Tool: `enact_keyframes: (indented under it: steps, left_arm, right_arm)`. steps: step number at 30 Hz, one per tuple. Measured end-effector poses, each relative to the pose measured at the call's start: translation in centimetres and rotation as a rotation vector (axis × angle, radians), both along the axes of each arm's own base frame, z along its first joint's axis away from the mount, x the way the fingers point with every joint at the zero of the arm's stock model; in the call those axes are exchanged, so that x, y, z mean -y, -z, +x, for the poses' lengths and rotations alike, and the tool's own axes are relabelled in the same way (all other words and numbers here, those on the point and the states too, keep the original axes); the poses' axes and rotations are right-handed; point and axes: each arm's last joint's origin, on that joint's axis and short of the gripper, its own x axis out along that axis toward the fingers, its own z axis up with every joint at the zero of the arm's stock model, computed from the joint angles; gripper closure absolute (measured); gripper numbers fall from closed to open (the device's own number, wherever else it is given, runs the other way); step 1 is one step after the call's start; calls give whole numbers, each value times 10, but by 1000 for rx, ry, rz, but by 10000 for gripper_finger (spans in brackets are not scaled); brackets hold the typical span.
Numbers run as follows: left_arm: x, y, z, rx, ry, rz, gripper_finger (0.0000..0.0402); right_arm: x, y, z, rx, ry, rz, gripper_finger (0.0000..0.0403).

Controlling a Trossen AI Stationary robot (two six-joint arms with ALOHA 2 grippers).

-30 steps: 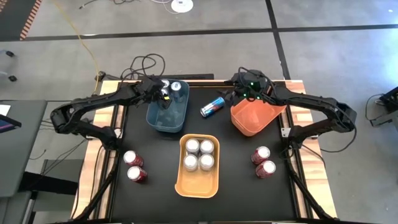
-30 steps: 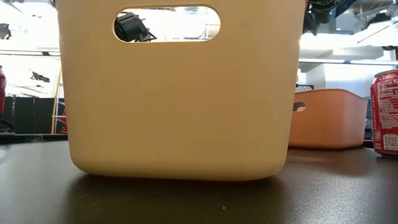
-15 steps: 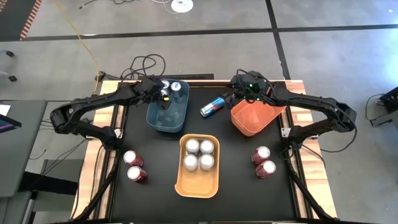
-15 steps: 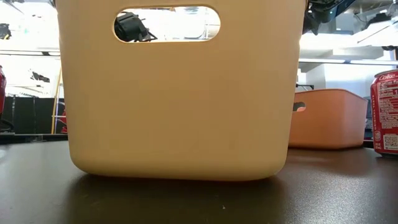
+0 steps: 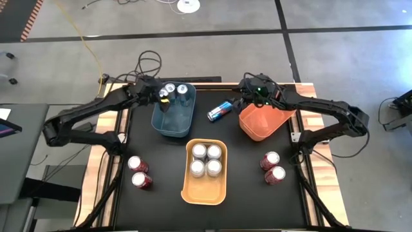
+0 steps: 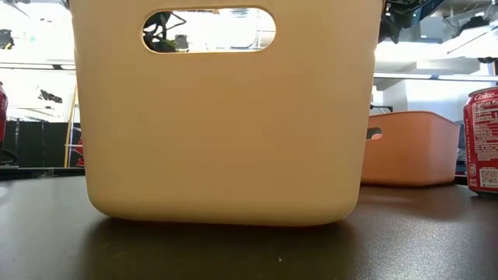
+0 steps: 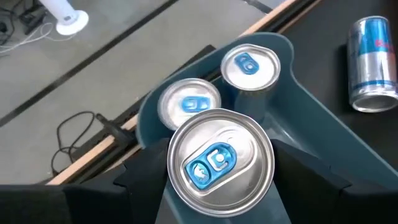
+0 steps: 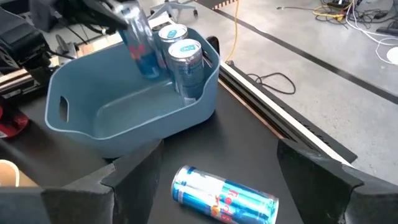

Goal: Sort soda cans
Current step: Put the blue soda can into the blue bin

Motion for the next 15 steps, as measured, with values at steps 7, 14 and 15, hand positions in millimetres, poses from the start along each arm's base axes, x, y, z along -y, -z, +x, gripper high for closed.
enact_keyframes:
  steps: [7,14,15]
  left_arm:
    - [3,-6,-5,29,-9,6,143]
    - [-3,20,9,33,-25,-59,146]
    - [-3,25,11,34,-26,-66,146]
  right_arm:
    - [0,1,0,-5,0,2,70]
    - [1,0,0,4,1,-4,70]
    - [1,0,0,2,0,-8,70]
